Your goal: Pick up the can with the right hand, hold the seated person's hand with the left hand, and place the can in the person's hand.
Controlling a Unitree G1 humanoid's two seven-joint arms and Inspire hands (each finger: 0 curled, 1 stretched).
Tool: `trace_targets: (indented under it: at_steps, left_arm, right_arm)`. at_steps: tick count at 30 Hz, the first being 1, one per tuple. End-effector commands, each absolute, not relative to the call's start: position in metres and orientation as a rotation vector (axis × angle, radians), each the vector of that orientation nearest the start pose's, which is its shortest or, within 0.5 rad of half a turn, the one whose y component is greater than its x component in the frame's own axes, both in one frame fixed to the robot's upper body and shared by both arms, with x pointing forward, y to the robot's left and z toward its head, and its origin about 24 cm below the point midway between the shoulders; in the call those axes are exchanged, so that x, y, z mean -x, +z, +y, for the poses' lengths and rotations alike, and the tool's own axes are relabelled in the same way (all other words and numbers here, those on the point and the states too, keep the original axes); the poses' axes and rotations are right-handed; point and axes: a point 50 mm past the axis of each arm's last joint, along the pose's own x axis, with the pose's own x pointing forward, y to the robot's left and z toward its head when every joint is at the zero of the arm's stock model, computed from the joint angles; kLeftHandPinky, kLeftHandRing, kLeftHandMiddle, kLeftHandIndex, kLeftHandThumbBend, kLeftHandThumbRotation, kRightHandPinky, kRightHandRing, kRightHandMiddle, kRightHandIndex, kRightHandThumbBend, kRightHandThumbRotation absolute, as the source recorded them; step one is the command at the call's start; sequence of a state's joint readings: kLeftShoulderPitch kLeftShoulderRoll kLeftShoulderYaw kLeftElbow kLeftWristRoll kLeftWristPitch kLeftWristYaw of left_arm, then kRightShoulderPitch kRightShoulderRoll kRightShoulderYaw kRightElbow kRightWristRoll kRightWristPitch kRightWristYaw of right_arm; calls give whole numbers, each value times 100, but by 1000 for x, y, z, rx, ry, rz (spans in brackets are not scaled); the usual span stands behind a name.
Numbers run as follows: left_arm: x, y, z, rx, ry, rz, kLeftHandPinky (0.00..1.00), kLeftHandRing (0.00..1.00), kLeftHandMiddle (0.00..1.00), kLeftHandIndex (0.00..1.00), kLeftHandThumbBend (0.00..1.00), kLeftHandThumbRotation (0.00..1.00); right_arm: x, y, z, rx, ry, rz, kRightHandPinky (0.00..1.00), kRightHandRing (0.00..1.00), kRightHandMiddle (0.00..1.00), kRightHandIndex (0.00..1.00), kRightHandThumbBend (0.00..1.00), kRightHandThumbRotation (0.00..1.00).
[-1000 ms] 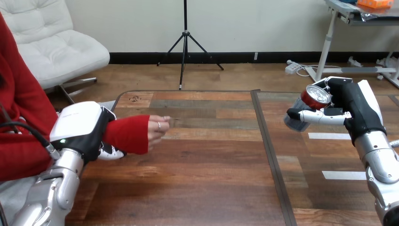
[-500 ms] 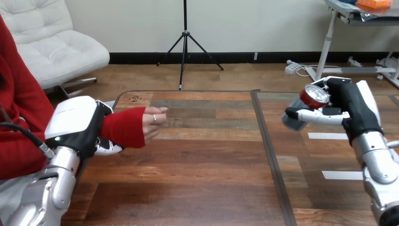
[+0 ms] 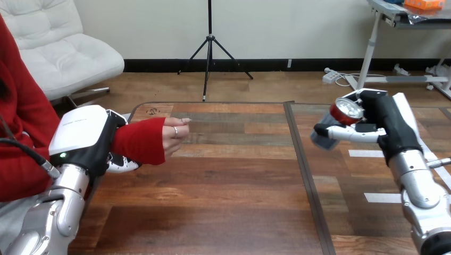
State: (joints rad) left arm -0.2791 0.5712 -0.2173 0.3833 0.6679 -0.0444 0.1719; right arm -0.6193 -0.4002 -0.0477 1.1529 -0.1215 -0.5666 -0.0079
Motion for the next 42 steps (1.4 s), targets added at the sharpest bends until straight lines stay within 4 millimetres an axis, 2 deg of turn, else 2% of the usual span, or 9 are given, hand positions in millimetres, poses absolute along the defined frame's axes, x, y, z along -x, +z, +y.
trace_targets:
  at_steps: [1, 24, 42]
  left_arm:
    - [-314, 97, 221, -1228, 39, -218, 21, 26, 32, 32, 66, 0]
    - [-316, 97, 210, -1184, 4, -215, 21, 26, 32, 32, 67, 0]
    - [-315, 95, 209, -1216, -24, -207, 22, 27, 34, 35, 68, 0]
  right_arm:
    - [-359, 81, -232, 439, -41, -171, 32, 37, 42, 44, 85, 0]
    - [-367, 82, -210, 462, 5, -166, 32, 36, 42, 44, 84, 0]
    - [-368, 83, -206, 463, 18, -168, 34, 37, 42, 44, 84, 0]
